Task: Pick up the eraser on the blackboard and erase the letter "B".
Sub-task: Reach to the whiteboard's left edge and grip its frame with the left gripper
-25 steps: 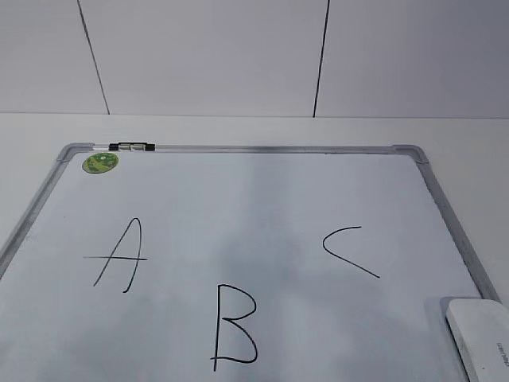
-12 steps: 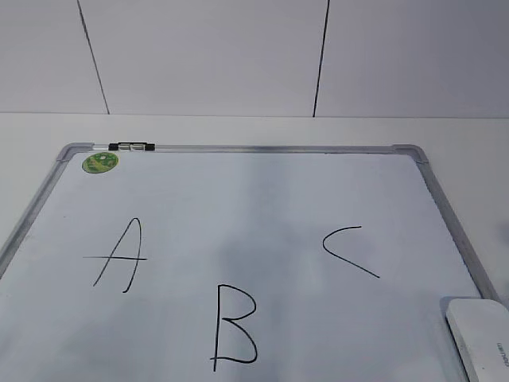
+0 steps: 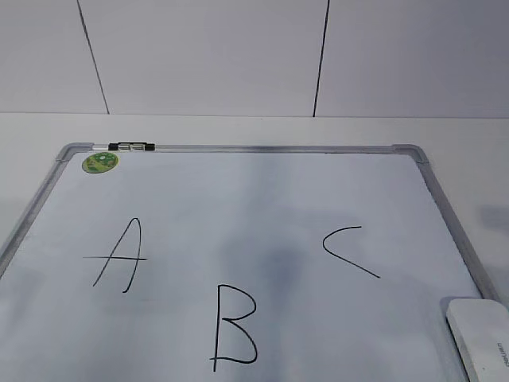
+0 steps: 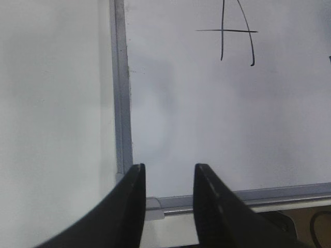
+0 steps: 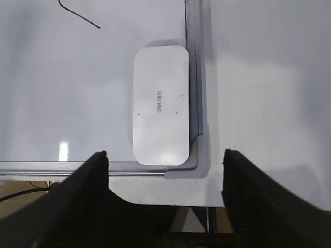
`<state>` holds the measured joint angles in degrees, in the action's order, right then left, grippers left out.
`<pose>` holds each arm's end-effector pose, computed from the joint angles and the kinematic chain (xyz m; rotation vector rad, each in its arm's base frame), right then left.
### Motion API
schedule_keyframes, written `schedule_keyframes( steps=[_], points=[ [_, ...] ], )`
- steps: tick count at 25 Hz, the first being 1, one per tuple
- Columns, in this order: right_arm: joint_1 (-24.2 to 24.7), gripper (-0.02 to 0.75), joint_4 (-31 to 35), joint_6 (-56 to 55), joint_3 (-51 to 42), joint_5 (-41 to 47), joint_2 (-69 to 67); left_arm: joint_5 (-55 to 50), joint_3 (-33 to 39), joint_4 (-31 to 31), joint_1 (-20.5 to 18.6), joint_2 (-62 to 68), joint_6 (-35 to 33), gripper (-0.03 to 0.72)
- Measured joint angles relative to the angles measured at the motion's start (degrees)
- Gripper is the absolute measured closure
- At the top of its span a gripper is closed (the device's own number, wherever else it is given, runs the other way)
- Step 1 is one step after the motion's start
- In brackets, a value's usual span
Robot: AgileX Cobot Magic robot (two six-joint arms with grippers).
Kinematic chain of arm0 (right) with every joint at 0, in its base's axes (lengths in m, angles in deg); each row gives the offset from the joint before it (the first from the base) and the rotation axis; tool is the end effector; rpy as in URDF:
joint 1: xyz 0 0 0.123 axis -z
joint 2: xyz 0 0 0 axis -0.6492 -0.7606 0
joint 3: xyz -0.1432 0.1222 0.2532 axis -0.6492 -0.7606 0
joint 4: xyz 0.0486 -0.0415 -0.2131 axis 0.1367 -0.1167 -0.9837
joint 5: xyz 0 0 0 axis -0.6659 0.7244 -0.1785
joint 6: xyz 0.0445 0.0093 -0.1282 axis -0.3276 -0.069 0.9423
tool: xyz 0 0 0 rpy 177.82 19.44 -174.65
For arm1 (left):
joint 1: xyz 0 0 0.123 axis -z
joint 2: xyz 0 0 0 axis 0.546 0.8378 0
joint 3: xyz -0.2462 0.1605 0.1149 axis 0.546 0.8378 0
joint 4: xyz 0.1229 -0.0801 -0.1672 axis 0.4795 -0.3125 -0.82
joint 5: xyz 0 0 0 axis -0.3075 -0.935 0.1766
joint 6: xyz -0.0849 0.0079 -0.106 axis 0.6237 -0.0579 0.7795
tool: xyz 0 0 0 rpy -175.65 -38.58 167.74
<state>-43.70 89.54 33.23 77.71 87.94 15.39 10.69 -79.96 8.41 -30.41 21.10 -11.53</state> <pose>0.0296 0.0160 0.2766 0.0494 2.6029 0.2021 0.0596 -0.0224 0.2629 0.0235 2.5560 -0.2313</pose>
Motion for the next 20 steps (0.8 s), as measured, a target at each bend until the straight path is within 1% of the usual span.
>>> schedule_keyframes(
  steps=[3,9,15,20],
  points=[
    [0.0,0.197,0.0,-0.1,0.0,-0.1,-1.5,0.9,-3.6,1.9,0.0,8.3,-0.5,0.447],
    [0.0,0.197,0.1,-0.1,0.0,-0.1,-2.5,2.3,-13.2,8.3,0.0,26.6,-1.0,0.447],
    [0.0,0.197,0.1,-0.1,0.0,-0.2,-2.5,2.9,-21.3,9.6,0.0,42.8,-1.4,0.447],
    [0.0,0.197,0.1,-0.1,0.0,-0.2,-2.5,5.1,-26.4,9.6,0.0,51.8,-1.7,0.447]
  ],
)
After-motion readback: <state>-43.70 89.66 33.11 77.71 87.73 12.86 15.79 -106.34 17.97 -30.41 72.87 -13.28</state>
